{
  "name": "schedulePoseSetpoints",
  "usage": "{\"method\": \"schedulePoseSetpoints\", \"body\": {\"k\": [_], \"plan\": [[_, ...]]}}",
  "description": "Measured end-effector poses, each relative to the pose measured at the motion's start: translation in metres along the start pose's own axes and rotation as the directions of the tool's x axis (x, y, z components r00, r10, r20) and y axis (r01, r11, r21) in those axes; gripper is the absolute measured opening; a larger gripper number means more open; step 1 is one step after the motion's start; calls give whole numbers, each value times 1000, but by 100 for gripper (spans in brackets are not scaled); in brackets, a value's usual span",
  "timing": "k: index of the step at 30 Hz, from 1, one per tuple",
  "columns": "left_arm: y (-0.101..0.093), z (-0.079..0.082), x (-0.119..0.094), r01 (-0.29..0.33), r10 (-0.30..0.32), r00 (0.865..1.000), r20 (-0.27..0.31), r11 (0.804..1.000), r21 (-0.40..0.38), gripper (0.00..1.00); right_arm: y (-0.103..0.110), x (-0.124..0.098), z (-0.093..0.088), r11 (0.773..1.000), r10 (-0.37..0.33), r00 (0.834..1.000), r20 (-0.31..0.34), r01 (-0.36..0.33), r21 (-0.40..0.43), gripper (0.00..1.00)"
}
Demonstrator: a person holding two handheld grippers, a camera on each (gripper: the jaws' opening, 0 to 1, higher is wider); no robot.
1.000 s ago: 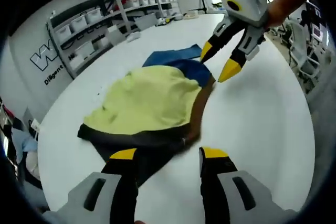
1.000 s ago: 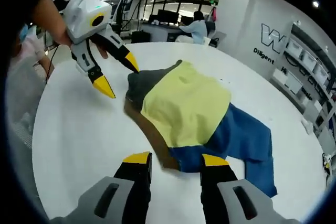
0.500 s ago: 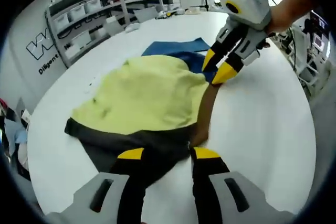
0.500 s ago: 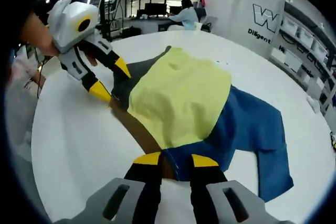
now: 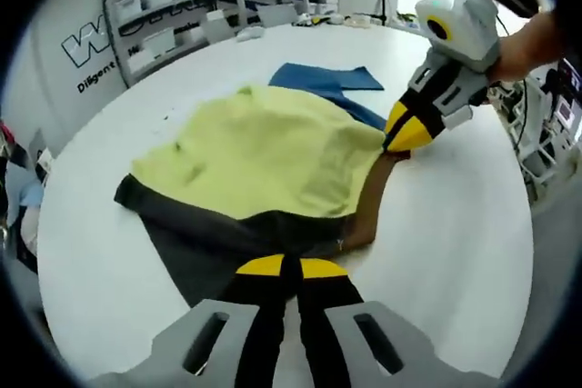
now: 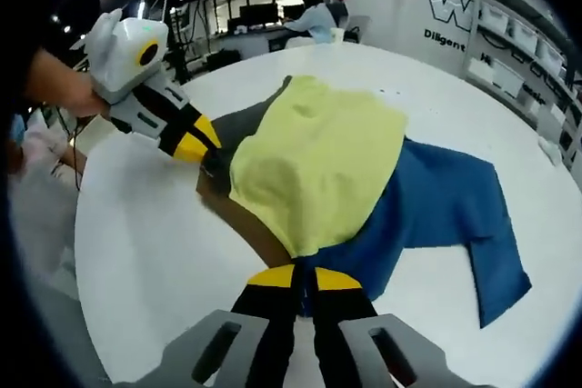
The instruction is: Fold the garment on the visible template until the final outline fits inside the template.
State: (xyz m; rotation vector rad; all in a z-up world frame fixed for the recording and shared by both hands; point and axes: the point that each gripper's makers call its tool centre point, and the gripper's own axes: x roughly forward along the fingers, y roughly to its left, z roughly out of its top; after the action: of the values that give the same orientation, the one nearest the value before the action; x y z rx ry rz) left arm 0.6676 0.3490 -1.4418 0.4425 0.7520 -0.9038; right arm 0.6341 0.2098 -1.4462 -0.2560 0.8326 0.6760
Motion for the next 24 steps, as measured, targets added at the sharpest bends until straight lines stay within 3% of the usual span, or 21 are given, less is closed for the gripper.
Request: {"method": "schedulePoseSetpoints", "body": {"k": [5, 8, 24], "plan": [[-14, -9, -9, 21, -20, 1000, -9, 1000, 9, 1, 16, -7, -10, 999, 42, 999, -21, -42, -1, 0], [-24, -16, -15, 41, -40, 999, -20, 999, 20, 1, 29, -14, -19, 996, 74, 997, -33, -72, 60, 0], [-76, -51, -49, 91, -91, 996, -14, 995, -35, 1, 77, -41, -54, 988, 147, 986, -76, -143, 49, 0]]}}
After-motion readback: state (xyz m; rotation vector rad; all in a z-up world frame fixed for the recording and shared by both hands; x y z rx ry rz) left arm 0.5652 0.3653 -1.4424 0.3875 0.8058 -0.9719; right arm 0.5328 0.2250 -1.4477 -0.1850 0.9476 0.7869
